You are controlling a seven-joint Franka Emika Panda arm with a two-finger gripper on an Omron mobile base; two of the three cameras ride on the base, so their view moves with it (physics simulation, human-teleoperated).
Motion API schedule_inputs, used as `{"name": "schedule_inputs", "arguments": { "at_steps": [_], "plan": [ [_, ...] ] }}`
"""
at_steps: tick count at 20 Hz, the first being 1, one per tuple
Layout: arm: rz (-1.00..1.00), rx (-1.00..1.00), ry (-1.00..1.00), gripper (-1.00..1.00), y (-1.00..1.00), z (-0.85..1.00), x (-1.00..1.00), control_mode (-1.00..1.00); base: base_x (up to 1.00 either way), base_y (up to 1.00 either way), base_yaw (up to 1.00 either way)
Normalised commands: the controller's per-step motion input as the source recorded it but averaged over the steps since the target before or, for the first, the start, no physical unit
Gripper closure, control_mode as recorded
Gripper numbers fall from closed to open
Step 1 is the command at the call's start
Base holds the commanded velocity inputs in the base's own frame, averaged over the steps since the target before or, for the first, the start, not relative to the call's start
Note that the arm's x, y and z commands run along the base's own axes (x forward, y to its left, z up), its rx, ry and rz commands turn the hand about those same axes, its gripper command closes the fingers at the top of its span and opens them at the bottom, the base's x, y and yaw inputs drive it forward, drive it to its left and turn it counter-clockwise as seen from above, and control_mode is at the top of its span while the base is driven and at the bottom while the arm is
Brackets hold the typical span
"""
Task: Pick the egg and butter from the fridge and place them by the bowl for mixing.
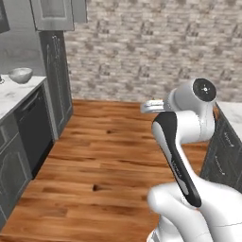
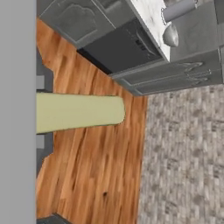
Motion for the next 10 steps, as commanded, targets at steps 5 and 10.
{"name": "schedule_inputs", "arguments": {
  "at_steps": [5, 10],
  "plan": [
    [0.0, 0.0, 0.0, 1.0, 0.0, 0.0, 0.0, 1.0, 0.94, 0.02, 0.01],
    [0.0, 0.0, 0.0, 1.0, 0.0, 0.0, 0.0, 1.0, 0.9, 0.11, 0.11]
  ]
}}
